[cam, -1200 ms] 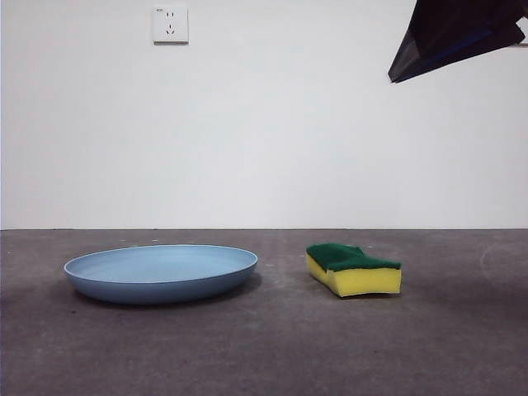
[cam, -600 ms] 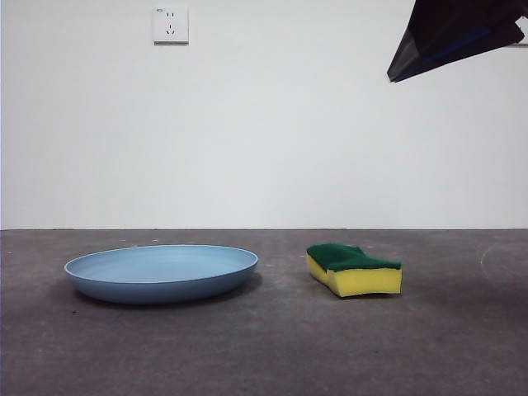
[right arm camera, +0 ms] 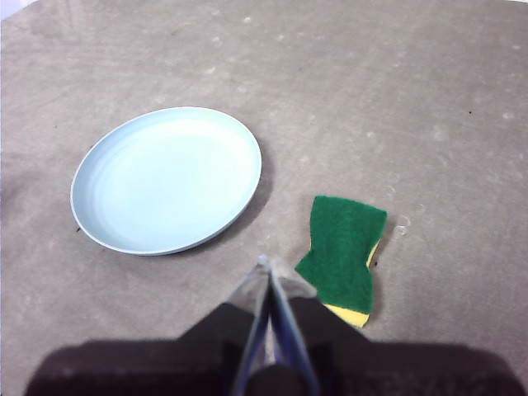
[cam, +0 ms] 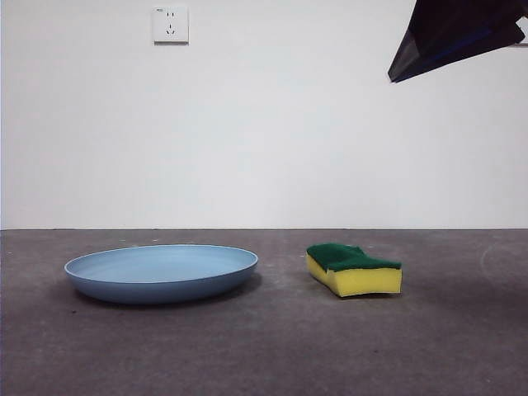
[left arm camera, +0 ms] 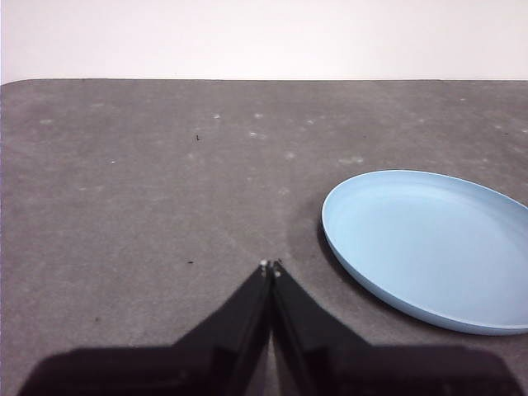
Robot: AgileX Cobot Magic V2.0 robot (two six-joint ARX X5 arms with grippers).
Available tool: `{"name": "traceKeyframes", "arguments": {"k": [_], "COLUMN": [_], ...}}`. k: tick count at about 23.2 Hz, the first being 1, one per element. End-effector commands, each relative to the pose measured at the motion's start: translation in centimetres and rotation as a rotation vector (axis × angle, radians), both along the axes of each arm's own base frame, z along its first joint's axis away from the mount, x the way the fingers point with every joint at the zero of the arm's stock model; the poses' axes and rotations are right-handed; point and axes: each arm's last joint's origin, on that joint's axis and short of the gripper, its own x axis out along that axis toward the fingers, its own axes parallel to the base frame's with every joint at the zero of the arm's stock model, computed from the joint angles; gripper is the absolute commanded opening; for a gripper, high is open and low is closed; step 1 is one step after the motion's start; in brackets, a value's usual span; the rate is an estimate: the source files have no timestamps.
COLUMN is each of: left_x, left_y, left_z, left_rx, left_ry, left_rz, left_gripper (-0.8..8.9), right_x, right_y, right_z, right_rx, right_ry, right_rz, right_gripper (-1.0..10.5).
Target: Pick up the plate,pick up the cloth,clean the plate with the cloth
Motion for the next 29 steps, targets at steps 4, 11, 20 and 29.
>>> {"name": "traceKeyframes", "arguments": {"k": [4,11,20,29], "left_x": [0.1,0.1,0.1,0.1], "left_y": [0.0,0.0,0.0,0.0], "left_z": [-0.4,-0.4,-0.4,-0.4], "left_rx": [-0.004,-0.004,-0.004,-0.004], "left_ry": [0.011,0.011,0.012,0.012], "left_rz": [0.006,0.006,0.006,0.006], "left_gripper": [-0.02,-0.02,-0.01,-0.01], "right_x": [0.0,-0.3,0.3,-2.8], "right_y": [0.0,-0.3,-5.4,-10.7], "right_z": [-0.2,-0.1,0.3,-5.0], "right_rx": [0.005,-0.018,-0.005,0.09], "right_ry": [0.005,0.0,-0.217,-0.409], "right_rz": [-0.007,0.003,-0.178,-0.361], "right_gripper": [0.0,0.0,0.0,0.0]}}
